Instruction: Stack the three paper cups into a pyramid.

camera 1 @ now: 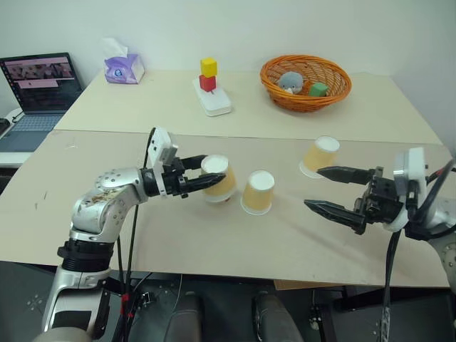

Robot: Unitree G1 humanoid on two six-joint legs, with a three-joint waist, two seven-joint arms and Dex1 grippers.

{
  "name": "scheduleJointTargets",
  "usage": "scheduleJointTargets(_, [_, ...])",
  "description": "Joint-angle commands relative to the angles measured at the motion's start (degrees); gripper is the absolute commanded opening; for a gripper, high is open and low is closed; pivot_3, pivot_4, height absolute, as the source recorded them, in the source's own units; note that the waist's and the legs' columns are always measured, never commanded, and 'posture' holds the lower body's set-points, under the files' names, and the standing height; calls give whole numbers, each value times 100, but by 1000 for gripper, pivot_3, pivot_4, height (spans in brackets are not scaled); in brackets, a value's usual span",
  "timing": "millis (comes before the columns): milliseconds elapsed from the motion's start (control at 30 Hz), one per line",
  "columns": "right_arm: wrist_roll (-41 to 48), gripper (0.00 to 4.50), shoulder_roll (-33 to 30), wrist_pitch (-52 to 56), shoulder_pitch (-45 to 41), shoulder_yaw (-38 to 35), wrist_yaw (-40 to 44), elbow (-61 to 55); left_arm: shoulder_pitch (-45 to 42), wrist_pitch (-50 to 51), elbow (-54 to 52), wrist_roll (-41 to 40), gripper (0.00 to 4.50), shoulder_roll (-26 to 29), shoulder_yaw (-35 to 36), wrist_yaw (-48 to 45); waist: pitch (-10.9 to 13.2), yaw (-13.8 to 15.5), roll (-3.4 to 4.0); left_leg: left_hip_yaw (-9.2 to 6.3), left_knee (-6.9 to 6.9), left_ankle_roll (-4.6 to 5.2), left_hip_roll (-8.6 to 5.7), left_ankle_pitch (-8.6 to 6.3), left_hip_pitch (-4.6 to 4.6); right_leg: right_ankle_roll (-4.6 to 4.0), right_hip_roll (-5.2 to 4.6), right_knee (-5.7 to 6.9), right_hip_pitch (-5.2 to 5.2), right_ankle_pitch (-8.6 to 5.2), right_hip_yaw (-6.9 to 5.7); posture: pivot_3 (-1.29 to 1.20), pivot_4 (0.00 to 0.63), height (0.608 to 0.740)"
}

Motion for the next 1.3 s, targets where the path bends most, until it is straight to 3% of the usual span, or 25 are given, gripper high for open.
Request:
scheduleJointTargets(33, [93, 4500, -84, -9, 22, -219, -32, -180, -138, -1, -5, -21, 2783, 34, -9, -91, 0, 2, 0, 0, 0, 0, 0, 0, 0, 0, 0, 0, 0, 0, 0, 0, 150, 652])
scheduleJointTargets(800, [113, 4500, -86, -12, 174, -343, -155, -282, -475, -541, 705, 596, 2783, -498, -428, -141, 0, 8, 0, 0, 1, 0, -2, 0, 0, 0, -1, 0, 0, 0, 1, 0, 150, 652])
scheduleJointTargets(967, [101, 4500, -88, -19, 188, -343, -158, -268, -485, -545, 713, 674, 4361, -524, -400, -92, 0, 7, 0, 0, 1, 0, -2, 0, -1, 0, -1, 1, 0, 0, 0, 0, 150, 652])
scheduleJointTargets(1300, [99, 4500, -116, -20, 147, -315, -124, -193, -494, -440, 346, 489, 4459, -590, -110, 274, 0, 10, -1, -2, 1, 0, -1, 0, -1, 0, -1, 1, 0, 0, 0, 0, 150, 652])
